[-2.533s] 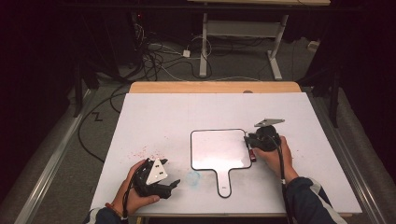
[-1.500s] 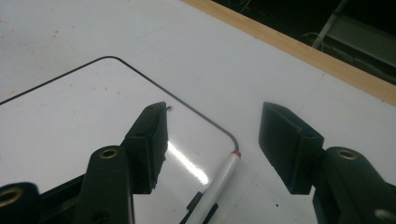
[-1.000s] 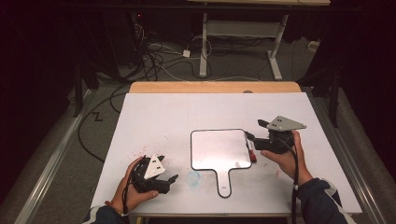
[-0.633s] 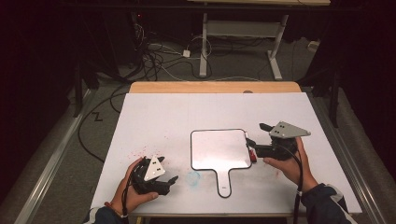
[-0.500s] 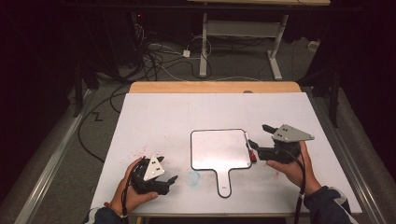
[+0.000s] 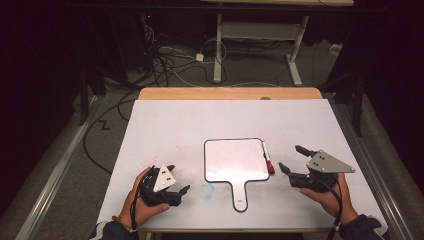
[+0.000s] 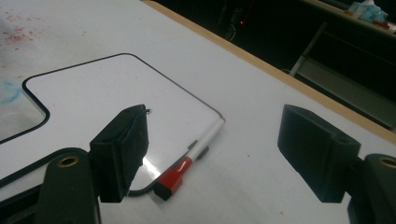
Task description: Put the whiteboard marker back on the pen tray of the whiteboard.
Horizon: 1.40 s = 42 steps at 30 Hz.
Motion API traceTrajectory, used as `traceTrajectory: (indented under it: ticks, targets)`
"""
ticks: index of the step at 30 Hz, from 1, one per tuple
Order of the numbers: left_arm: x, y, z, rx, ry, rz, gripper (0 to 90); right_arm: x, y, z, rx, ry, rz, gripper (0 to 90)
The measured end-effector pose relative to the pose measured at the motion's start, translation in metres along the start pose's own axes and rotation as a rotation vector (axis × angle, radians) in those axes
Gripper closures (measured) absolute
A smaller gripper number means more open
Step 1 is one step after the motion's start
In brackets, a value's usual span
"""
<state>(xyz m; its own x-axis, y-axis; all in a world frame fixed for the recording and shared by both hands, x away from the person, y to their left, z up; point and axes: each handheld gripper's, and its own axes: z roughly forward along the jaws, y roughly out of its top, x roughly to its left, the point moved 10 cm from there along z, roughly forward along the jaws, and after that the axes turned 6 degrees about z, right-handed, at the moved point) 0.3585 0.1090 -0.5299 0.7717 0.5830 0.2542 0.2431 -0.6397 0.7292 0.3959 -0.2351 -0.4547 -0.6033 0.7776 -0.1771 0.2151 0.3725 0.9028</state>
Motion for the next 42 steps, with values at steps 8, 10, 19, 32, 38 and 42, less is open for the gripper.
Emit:
traceTrajectory:
  ticks: [8, 10, 19, 32, 38, 42]
  targets:
    - [0.000, 0.003, 0.004, -0.001, -0.006, 0.003, 18.6, -0.004, -0.026, -0.009, 0.019, -0.021, 0.010, 25.8]
    - [0.001, 0.002, 0.004, 0.000, 0.000, 0.003, 18.6, -0.006, -0.034, -0.011, 0.028, -0.030, 0.011, 25.9]
    - [0.000, 0.003, 0.004, 0.001, 0.008, 0.009, 18.0, -0.002, -0.067, -0.016, 0.084, -0.012, 0.050, 25.9]
    - [-0.003, 0.000, 0.000, 0.002, 0.001, 0.023, 18.0, 0.003, -0.058, -0.015, 0.068, -0.017, 0.022, 25.9]
    - [-0.004, 0.000, -0.001, 0.006, 0.007, 0.025, 18.0, 0.002, -0.058, -0.014, 0.072, -0.015, 0.011, 25.8]
    - [-0.004, -0.001, -0.001, 0.011, 0.007, 0.028, 18.0, 0.001, -0.056, -0.015, 0.062, -0.020, 0.014, 25.9]
